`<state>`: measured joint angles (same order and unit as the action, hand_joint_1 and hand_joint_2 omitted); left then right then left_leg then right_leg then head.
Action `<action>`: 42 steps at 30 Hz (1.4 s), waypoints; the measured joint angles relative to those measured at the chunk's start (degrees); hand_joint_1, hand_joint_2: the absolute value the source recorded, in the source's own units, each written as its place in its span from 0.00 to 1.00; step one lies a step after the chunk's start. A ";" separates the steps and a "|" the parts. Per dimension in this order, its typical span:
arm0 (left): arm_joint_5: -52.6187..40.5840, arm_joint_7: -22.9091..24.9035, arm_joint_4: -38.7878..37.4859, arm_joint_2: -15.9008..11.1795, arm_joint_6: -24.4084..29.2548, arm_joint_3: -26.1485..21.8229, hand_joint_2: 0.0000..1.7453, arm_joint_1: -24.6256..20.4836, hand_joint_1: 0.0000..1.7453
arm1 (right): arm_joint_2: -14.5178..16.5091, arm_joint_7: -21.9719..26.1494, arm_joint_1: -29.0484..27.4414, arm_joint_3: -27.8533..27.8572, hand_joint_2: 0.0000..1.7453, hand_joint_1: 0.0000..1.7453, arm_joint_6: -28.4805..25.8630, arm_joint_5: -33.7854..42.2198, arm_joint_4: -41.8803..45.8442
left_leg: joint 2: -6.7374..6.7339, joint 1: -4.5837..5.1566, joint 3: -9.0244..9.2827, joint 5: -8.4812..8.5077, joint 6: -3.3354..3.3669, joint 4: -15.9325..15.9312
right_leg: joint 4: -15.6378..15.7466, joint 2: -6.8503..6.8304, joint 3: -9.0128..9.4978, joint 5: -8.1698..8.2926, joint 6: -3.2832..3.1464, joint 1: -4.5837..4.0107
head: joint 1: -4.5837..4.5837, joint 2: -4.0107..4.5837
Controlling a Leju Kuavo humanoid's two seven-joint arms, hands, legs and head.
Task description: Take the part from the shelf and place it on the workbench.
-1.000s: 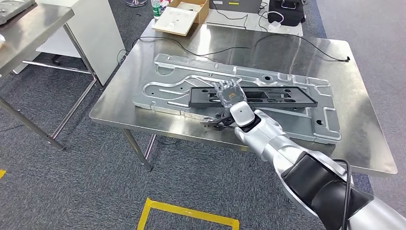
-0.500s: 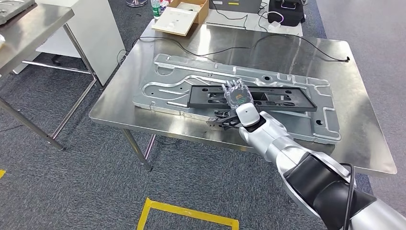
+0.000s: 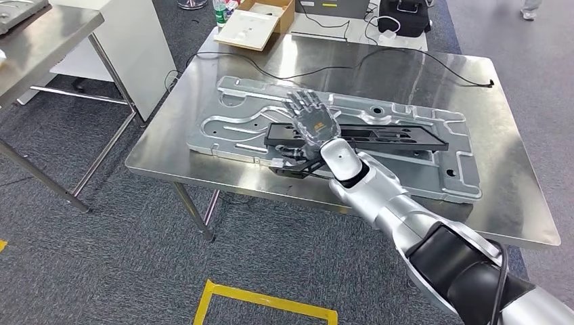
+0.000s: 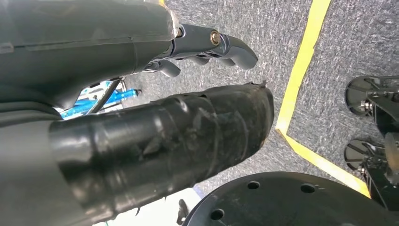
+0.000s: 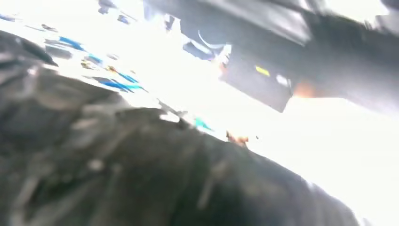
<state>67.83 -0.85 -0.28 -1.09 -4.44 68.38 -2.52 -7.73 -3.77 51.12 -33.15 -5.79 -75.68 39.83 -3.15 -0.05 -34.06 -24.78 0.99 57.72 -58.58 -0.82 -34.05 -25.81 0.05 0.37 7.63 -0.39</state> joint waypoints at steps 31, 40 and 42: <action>0.03 1.87 0.00 0.02 1.80 5.36 0.00 0.26 0.00 | -7.73 2.00 -20.64 -12.84 0.00 0.00 -1.95 9.88 52.54 | -0.27 -0.37 -1.90 1.38 1.64 0.80 | -4.00 0.18 2.35 -4.49 1.81 0.64 | 0.02 0.00; 0.79 1.97 0.01 0.03 2.71 5.98 0.00 0.28 0.00 | -6.57 -1.02 -25.54 -9.77 0.00 0.00 0.61 14.21 47.10 | 2.38 -0.66 -5.51 -6.39 -1.73 10.06 | 0.34 0.55 1.12 -0.31 -1.88 0.35 | -0.01 0.00; 0.98 2.14 0.01 0.02 2.87 6.13 0.00 0.28 0.00 | -6.13 -1.06 -27.21 -8.72 0.00 0.00 0.52 14.60 45.63 | 2.69 -0.67 -6.46 -9.39 -1.96 16.14 | 0.08 0.75 -0.58 0.77 -1.93 0.25 | -0.01 0.00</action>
<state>68.81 1.28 -0.27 -1.07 -1.57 74.51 -2.23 -13.85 -4.83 23.91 -41.87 -5.27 -61.08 85.46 -0.45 -0.72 -40.52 -34.17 -0.97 73.86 -58.50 -0.07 -34.63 -25.04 -1.88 0.63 7.62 -0.39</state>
